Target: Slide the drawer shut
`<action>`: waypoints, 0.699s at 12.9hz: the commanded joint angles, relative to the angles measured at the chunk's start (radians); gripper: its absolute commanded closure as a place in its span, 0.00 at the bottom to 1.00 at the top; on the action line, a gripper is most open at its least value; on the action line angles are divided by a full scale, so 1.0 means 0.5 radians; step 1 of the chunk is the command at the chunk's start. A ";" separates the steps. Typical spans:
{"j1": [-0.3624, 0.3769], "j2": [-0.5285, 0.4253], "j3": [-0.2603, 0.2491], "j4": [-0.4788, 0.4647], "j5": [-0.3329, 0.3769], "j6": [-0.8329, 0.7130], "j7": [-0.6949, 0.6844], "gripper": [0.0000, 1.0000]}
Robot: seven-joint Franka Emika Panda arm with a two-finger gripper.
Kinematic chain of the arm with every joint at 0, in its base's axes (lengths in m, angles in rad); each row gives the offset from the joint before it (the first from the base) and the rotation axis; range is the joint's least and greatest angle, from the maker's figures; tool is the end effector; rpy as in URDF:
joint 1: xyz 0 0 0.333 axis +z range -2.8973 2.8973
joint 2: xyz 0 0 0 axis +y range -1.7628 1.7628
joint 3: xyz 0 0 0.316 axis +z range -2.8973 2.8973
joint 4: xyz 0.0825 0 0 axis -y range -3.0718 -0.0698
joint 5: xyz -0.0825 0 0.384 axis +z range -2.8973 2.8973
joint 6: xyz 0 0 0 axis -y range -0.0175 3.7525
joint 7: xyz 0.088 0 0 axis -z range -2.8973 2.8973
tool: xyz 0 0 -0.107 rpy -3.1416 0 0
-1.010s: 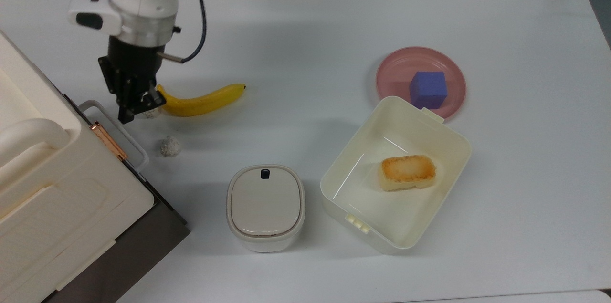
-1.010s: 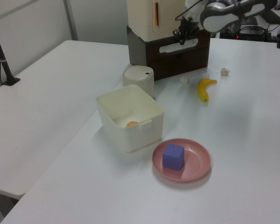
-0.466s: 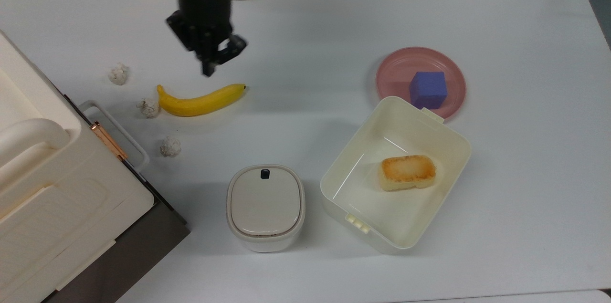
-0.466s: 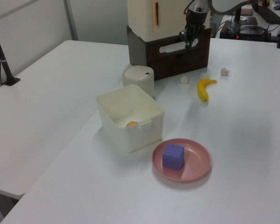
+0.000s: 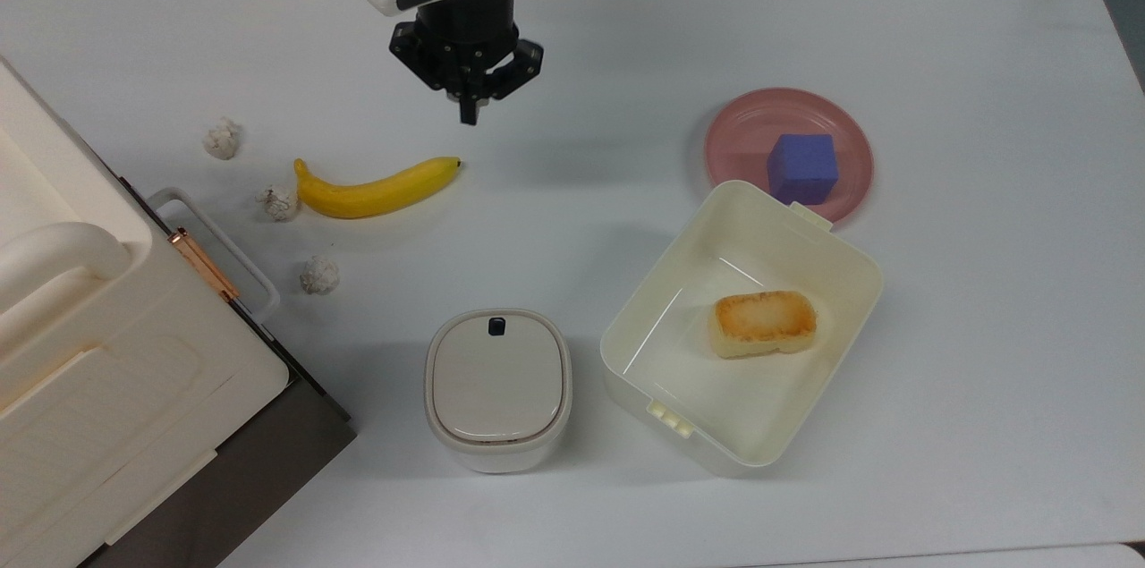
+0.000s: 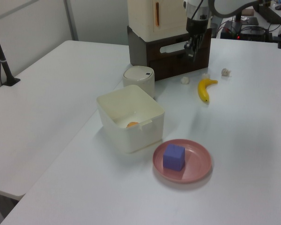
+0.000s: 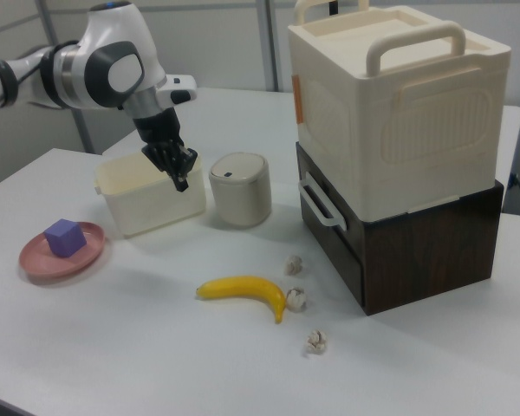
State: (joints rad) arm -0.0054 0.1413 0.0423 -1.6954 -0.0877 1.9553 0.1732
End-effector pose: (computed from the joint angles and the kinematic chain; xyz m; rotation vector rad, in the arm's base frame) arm 0.6183 0.0157 0.5174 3.0666 -0.1673 0.1940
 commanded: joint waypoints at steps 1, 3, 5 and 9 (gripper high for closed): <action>-0.011 -0.141 -0.026 0.013 0.197 -0.295 -0.343 0.16; -0.011 -0.141 -0.026 0.013 0.197 -0.306 -0.374 0.00; -0.014 -0.138 -0.032 0.016 0.188 -0.303 -0.377 0.00; -0.014 -0.135 -0.078 0.059 0.194 -0.324 -0.448 0.00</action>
State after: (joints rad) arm -0.0152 0.0827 0.0210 -1.6771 -0.0124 1.8195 -0.0190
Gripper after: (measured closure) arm 0.000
